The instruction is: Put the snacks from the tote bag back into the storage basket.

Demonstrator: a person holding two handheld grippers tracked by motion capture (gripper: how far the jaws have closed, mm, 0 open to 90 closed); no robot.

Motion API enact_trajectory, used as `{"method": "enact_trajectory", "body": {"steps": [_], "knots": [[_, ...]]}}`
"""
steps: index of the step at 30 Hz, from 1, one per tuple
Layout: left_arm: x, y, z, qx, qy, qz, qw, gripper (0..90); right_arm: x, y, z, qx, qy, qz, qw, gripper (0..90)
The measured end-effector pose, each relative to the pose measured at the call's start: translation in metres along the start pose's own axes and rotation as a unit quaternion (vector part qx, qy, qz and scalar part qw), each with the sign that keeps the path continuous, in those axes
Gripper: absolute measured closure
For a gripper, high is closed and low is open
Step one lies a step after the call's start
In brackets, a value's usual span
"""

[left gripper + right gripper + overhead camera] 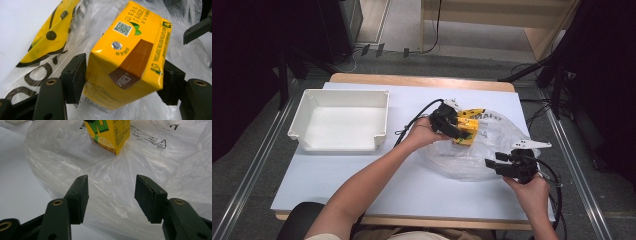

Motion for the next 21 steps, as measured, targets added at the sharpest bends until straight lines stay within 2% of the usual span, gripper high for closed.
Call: {"method": "enact_trajectory", "body": {"steps": [5, 7, 9, 15, 16, 17, 21], "knots": [[-0.003, -0.001, 0.007, 0.008, -0.010, 0.007, 0.9999, 33.9, 0.000, -0.001, 0.000, -0.001, 0.000, 0.004, 1.0000, 46.1], [-0.003, -0.002, 0.010, 0.014, -0.011, 0.003, 0.9998, 34.2, 0.000, -0.001, 0.001, -0.001, 0.000, 0.004, 1.0000, 46.1], [-0.004, -0.002, 0.013, 0.011, -0.011, 0.009, 0.9998, 34.0, -0.001, -0.001, 0.001, -0.001, 0.000, 0.004, 1.0000, 46.1], [-0.003, -0.003, 0.015, 0.010, -0.007, 0.002, 0.9999, 40.1, -0.001, -0.001, 0.001, -0.003, -0.001, 0.004, 1.0000, 45.9], [-0.003, -0.003, 0.015, 0.013, -0.007, -0.004, 0.9999, 40.6, -0.001, -0.001, 0.002, -0.003, -0.001, 0.002, 1.0000, 45.9], [-0.003, -0.003, 0.015, 0.012, -0.007, -0.005, 0.9999, 41.1, -0.002, -0.001, 0.002, -0.004, -0.001, 0.002, 1.0000, 45.9], [-0.001, -0.001, 0.013, -0.017, 0.003, 0.007, 0.9998, 48.4, -0.005, -0.002, 0.001, -0.007, -0.008, 0.009, 0.9999, 45.8]]}}
Point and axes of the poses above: each handheld gripper's, and its own axes: z roughly forward along the jaws, x roughly out of its underside, y roughly to its left, the point moved 8 cm from there along z, roughly forward along the jaws, and after that the axes turned 15 degrees about y, right-handed, at the moved point
